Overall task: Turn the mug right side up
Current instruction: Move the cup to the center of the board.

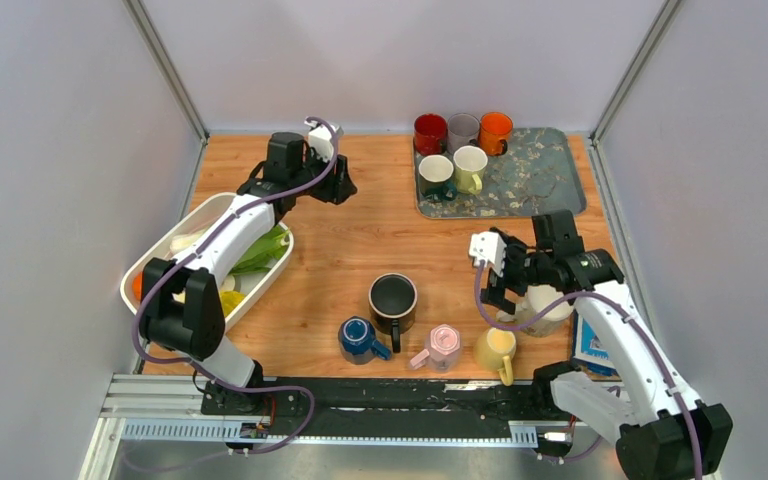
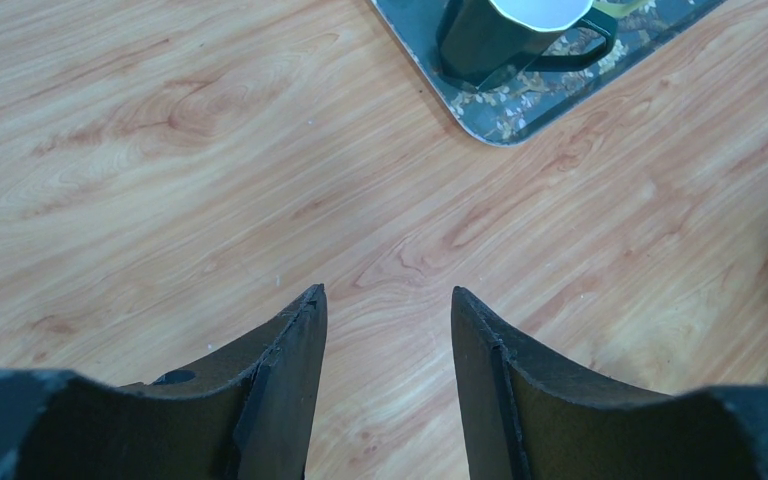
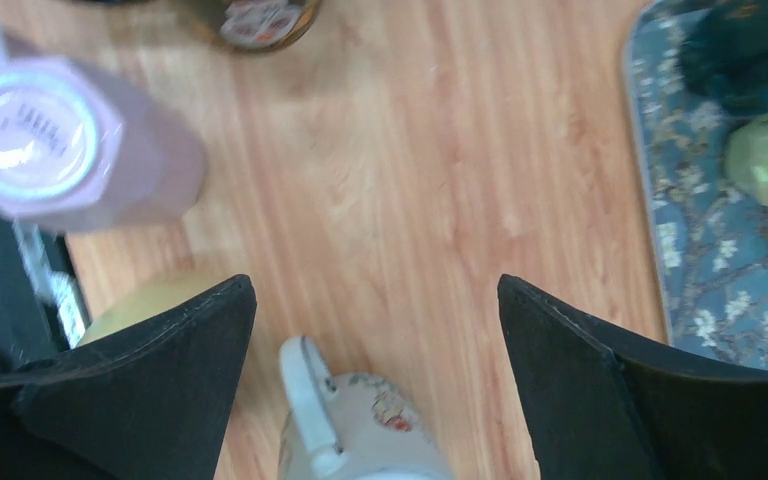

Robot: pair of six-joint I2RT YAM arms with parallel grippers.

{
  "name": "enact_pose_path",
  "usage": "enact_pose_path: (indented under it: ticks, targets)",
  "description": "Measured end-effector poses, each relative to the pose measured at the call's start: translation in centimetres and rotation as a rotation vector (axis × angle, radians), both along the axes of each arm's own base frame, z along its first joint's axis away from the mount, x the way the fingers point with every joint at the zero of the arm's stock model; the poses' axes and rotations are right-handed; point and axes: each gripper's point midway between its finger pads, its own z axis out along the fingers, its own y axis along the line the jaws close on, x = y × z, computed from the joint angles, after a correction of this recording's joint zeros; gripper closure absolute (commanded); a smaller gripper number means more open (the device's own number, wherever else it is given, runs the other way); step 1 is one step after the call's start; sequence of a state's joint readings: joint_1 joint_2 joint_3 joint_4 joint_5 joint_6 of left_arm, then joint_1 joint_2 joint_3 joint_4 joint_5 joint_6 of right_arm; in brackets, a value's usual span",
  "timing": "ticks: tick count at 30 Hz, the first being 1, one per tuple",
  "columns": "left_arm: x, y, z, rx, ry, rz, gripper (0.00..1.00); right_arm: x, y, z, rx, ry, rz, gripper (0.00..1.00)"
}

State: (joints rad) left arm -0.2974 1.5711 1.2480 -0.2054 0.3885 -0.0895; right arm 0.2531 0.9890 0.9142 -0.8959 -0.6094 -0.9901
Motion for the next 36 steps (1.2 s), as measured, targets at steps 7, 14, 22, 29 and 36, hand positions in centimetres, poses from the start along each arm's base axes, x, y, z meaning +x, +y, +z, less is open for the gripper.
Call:
enact_pose_path:
  ticks: [7, 14, 22, 29, 36]
  targets:
    - [-0.3, 0.0, -0.8, 0.010, 0.026, -0.013, 0.43, -5.8, -1.9, -3.5, -0.157, 0.055, 0.265, 0.02]
    - [-0.5, 0.0, -1.3, 0.015, 0.048, -0.012, 0.43, -8.9, -2.8, -3.5, -0.202, 0.017, 0.395, 0.02]
    - [-0.6, -0.1, -1.7, 0.013, 0.061, -0.018, 0.43, -5.2, -2.0, -3.3, -0.164, 0.017, 0.247, 0.05]
    - [0.0, -0.2, -0.7, 0.010, 0.047, -0.017, 0.44, -0.7, 1.0, -2.1, -0.052, 0.206, 0.084, 0.02]
    - [0.5, 0.1, -1.3, 0.021, 0.053, 0.000, 0.44, -2.3, 3.0, -1.6, 0.000, 0.315, 0.073, 0.03]
